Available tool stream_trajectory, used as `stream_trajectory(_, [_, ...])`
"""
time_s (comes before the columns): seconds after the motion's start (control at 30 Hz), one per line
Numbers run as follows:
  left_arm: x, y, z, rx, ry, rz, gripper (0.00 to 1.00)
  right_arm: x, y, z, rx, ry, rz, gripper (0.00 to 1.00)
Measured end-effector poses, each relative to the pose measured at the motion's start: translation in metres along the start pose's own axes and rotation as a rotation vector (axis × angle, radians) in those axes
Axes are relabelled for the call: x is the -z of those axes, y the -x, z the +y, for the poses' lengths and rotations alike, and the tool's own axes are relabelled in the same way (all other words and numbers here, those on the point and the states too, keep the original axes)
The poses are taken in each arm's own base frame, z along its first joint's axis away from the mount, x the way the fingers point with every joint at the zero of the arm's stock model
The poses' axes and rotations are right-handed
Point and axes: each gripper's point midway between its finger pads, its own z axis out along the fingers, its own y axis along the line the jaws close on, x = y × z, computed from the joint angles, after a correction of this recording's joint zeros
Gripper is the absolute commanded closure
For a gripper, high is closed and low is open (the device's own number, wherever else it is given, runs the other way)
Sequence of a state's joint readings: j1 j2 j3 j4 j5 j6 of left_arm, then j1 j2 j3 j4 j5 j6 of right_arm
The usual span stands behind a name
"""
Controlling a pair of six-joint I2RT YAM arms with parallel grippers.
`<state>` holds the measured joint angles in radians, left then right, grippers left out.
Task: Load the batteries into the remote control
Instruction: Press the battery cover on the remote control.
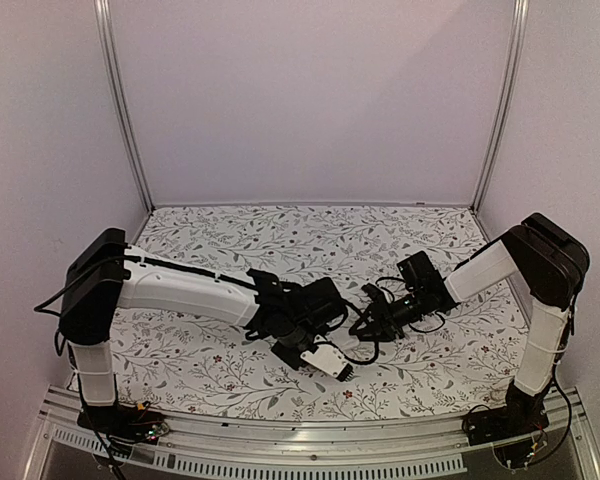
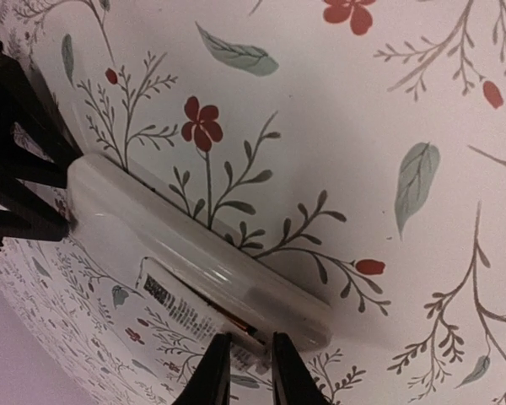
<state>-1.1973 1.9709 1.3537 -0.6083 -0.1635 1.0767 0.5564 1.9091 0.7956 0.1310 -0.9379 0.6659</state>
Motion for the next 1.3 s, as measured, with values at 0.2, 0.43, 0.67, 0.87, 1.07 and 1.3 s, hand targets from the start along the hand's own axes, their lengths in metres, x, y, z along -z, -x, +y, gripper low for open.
stream_trajectory(0.2, [0.000, 0.002, 0.004, -0.012, 0.005, -0.002, 0.75, 0.000, 0.000, 0.000, 0.000, 0.000, 0.000, 0.68])
stream_trajectory(0.43, [0.000, 0.005, 0.002, -0.008, -0.010, -0.019, 0.64, 0.000, 0.000, 0.000, 0.000, 0.000, 0.001, 0.68])
stream_trajectory(0.67, [0.037, 0.012, 0.021, 0.143, 0.067, -0.090, 0.39, -0.001, 0.000, 0.000, 0.002, 0.000, 0.001, 0.67])
stream_trajectory(0.87, [0.115, 0.000, 0.078, 0.560, 0.297, -0.231, 0.01, 0.000, -0.001, 0.000, 0.003, -0.002, 0.003, 0.67])
stream_trajectory(1.07, [0.142, -0.045, 0.092, 1.060, 0.333, -0.395, 0.00, 0.000, -0.004, 0.001, 0.005, -0.004, 0.008, 0.68])
stream_trajectory(1.3, [0.163, -0.106, 0.064, 1.589, 0.384, -0.507, 0.01, 0.000, -0.020, 0.002, 0.003, -0.009, 0.031, 0.69])
